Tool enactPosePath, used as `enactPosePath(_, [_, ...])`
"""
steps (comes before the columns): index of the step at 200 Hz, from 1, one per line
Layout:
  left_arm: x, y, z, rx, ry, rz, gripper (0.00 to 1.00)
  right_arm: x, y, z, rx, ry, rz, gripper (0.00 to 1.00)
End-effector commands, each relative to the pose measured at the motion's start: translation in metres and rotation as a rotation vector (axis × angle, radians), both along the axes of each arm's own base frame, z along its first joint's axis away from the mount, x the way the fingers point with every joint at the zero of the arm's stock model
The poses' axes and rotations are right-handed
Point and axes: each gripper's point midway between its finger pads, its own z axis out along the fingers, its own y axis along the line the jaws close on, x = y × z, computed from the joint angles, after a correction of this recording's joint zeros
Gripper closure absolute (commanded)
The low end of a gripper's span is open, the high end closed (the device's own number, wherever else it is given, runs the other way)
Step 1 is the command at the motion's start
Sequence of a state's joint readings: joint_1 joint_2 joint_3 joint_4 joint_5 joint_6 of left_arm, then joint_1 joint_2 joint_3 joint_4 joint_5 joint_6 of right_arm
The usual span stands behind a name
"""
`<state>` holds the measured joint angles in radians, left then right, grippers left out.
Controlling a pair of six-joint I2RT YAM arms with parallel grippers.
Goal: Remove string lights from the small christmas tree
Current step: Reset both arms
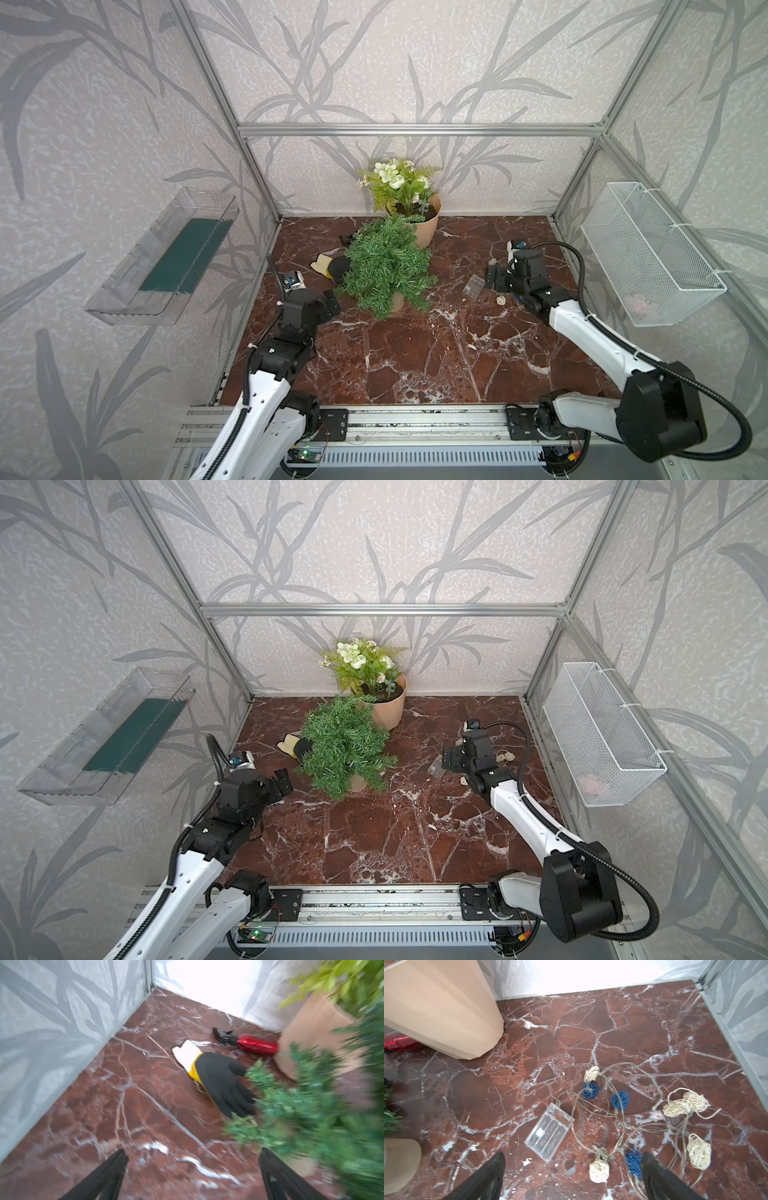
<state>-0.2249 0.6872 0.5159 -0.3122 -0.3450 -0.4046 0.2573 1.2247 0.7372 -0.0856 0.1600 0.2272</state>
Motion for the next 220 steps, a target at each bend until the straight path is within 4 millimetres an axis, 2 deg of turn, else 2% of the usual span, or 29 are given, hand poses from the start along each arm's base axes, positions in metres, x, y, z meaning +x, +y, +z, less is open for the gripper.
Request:
enactPosePath(1, [0.021,0.024,0.022,0.192,-0.266,0.094,0.0,0.002,-0.006,0.003,-0.083,-0.152,0.041,0.01])
enactPosePath(20, [0.027,0.038,0.011,0.302,-0.349,0.152,0.0,-0.002,-0.009,-0.008,-0.159,-0.209,0.078,0.01])
enactPosePath(42, [0.047,0.053,-0.018,0.381,-0.199,0.17,0.01,-0.002,-0.013,-0.021,-0.222,-0.248,0.086,0.01])
enactPosePath(61, [0.07,0.051,-0.045,0.424,-0.134,0.102,0.01,0.003,-0.013,-0.034,-0.238,-0.268,0.09,0.01])
enactPosePath(63, [0.074,0.05,-0.038,0.424,-0.172,0.103,0.01,0.003,-0.013,-0.035,-0.238,-0.271,0.092,0.01])
enactPosePath(70, [0.081,0.047,-0.037,0.448,-0.202,0.082,0.01,0.007,-0.013,-0.036,-0.234,-0.295,0.088,0.01])
enactPosePath(91, [0.095,0.039,-0.047,0.46,-0.145,-0.014,0.01,0.014,-0.011,-0.036,-0.275,-0.305,0.115,0.01])
enactPosePath(100, [0.1,0.028,-0.058,0.419,-0.1,-0.119,0.01,0.016,-0.011,-0.036,-0.276,-0.298,0.13,0.01])
enactPosePath(118, [0.109,0.014,-0.067,0.374,-0.039,-0.252,0.01,0.017,-0.024,-0.046,-0.237,-0.347,0.099,0.01])
enactPosePath(141, [0.1,0.009,-0.058,0.35,-0.107,-0.264,0.01,0.017,-0.033,-0.053,-0.197,-0.418,0.055,0.01])
enactPosePath(160, [0.087,-0.001,-0.046,0.163,-0.238,-0.259,0.01,0.024,-0.024,-0.052,-0.198,-0.413,0.111,0.01])
enactPosePath(175, [0.083,0.01,-0.044,0.168,-0.262,-0.199,0.01,0.029,-0.019,-0.056,-0.204,-0.322,0.146,0.01])
enactPosePath(186, [0.087,0.017,-0.045,0.179,-0.256,-0.183,0.01,0.03,-0.019,-0.061,-0.184,-0.295,0.161,0.01])
enactPosePath(195, [0.095,0.02,-0.053,0.162,-0.244,-0.193,0.01,0.031,-0.021,-0.06,-0.176,-0.314,0.149,0.01])
enactPosePath(208, [0.109,0.021,-0.076,0.133,-0.236,-0.225,0.01,0.032,-0.021,-0.059,-0.175,-0.323,0.146,0.01])
enactPosePath(213, [0.118,0.022,-0.069,0.129,-0.295,-0.23,0.01,0.031,-0.021,-0.06,-0.174,-0.317,0.148,0.01])
enactPosePath(218, [0.118,0.021,-0.07,0.105,-0.269,-0.251,0.01,0.032,-0.021,-0.061,-0.173,-0.313,0.149,0.01])
enactPosePath(220, [0.116,0.021,-0.077,0.09,-0.22,-0.257,0.01,0.032,-0.022,-0.06,-0.172,-0.311,0.149,0.01])
